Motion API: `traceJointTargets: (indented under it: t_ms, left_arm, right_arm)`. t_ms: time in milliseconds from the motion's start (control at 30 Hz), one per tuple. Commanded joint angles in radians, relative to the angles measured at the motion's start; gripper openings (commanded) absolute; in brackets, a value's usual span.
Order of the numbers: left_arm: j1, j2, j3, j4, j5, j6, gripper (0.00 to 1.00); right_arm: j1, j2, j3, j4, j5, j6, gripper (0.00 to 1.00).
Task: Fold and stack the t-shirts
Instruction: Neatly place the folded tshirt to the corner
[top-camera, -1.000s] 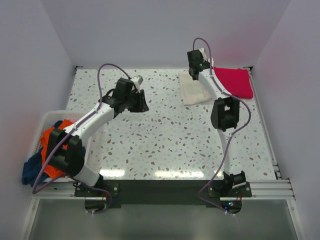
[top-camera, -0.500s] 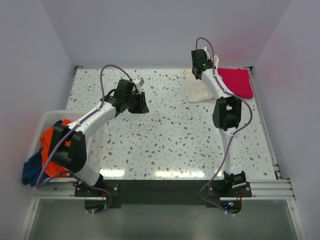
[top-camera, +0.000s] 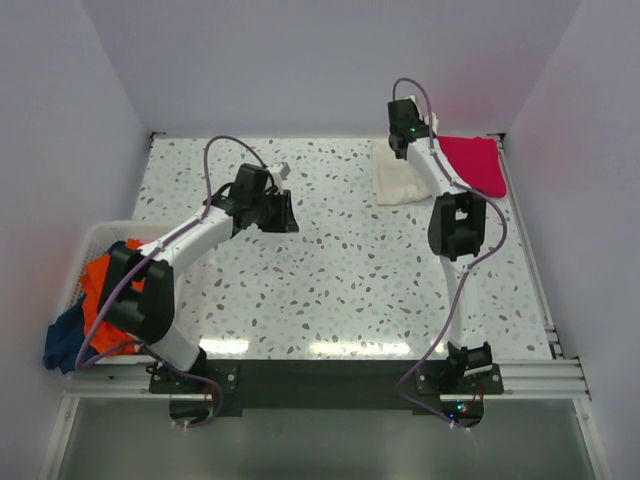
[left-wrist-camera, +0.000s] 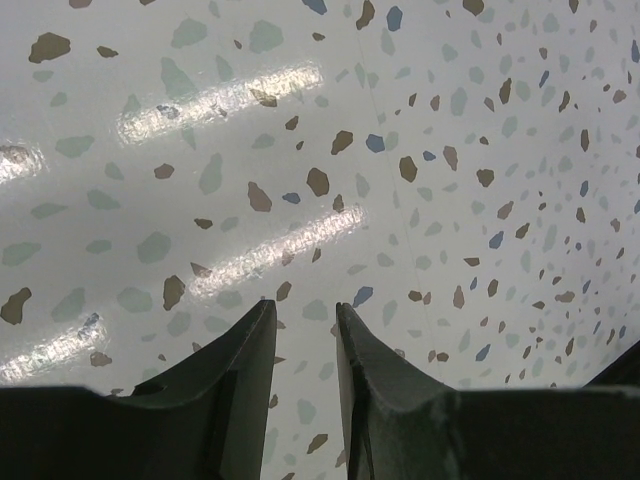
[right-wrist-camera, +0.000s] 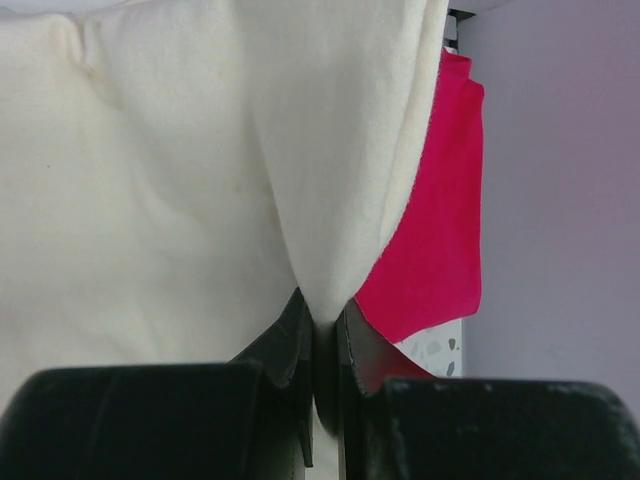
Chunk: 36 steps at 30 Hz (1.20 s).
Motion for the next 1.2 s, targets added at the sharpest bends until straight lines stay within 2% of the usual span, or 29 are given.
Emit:
traceJointTargets:
  t_ms: [0,200,400,733,1167]
  left_arm:
    - [0.01,0.004,-0.012,0.043,0.027,0.03,0.35]
    - [0.01,0.01,-0.018,0.052,0.037,0.03,0.34]
    - [0.01,0.013,-0.02,0.052,0.042,0.036,0.34]
    - [0.013,0.011,-0.024,0.052,0.05,0.042,0.34]
    - [0.015,0.011,-0.032,0.058,0.068,0.042,0.34]
  right_arm:
    - [-0.022,-0.12,0.015,0.024,-0.027,-0.026,0.0]
    - [-0.061,-0.15,0.025,0.037,-0.108,-0.019,0.0]
    - [-0.08,-0.143,0.104,0.018,-0.101,-0.028,0.0]
    - [-0.089,-0.169,0.142,0.023,-0.105,-0.043,0.0]
    - [-0.112,-0.255,0.09,0.032,-0.118,-0.054,0.0]
